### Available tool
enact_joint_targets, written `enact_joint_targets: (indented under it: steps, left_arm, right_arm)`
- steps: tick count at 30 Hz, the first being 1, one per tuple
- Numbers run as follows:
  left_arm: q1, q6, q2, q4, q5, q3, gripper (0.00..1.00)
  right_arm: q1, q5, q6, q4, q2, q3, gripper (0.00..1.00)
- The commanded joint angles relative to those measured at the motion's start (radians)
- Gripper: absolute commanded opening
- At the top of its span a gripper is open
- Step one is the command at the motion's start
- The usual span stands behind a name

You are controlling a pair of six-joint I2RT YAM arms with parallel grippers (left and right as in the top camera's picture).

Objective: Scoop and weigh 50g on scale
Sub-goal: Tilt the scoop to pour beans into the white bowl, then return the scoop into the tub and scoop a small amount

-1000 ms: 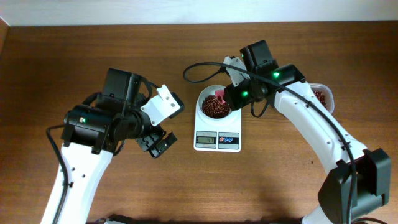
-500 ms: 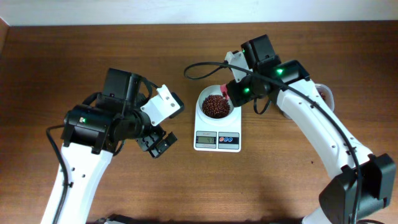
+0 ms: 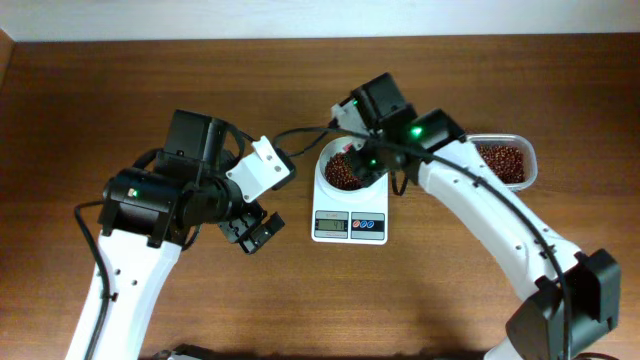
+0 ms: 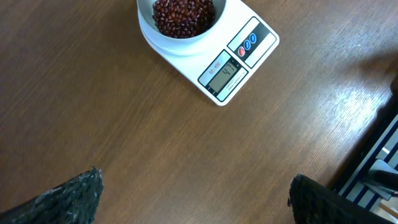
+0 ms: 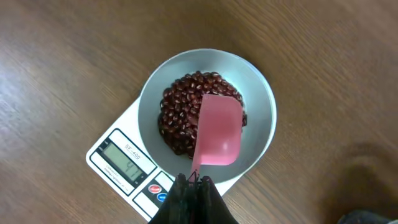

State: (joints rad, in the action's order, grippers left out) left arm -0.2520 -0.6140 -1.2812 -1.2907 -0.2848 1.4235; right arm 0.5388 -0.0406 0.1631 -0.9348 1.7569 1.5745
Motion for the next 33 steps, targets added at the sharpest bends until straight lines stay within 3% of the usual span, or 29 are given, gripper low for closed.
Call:
enact_joint_targets:
  steps: [1,9,12,17,21,33]
  left_arm:
    - [0.006,-0.02,-0.001,0.002,-0.015,0.013,0.99]
    - [0.006,-0.02,-0.001,0.002,-0.015,0.013,0.99]
    - [0.006,-0.02,-0.001,0.002,-0.015,0.013,0.99]
    - [0.006,-0.02,-0.001,0.002,-0.015,0.013,0.99]
    - [0.006,-0.02,-0.001,0.002,-0.015,0.013,0.99]
    - [0.006,-0.02,-0.001,0.002,-0.015,0.013,0.99]
  right_arm:
    - [-0.004,0.058,0.016,0.003,-0.023,0.015,0.04]
    - [-0.061,0.06,-0.03,0.003,-0.119,0.061,0.04]
    - [-0.18,0.06,-0.052,0.0,-0.222,0.076,0.04]
    - [-0.517,0.059,-0.052,-0.134,-0.326,0.075,0.04]
    - [-0.691,-0.045,-0.052,-0.195,-0.263,0.039,0.04]
    - [-0.675,-0.218,-0.052,-0.203,0.155,0.018,0.04]
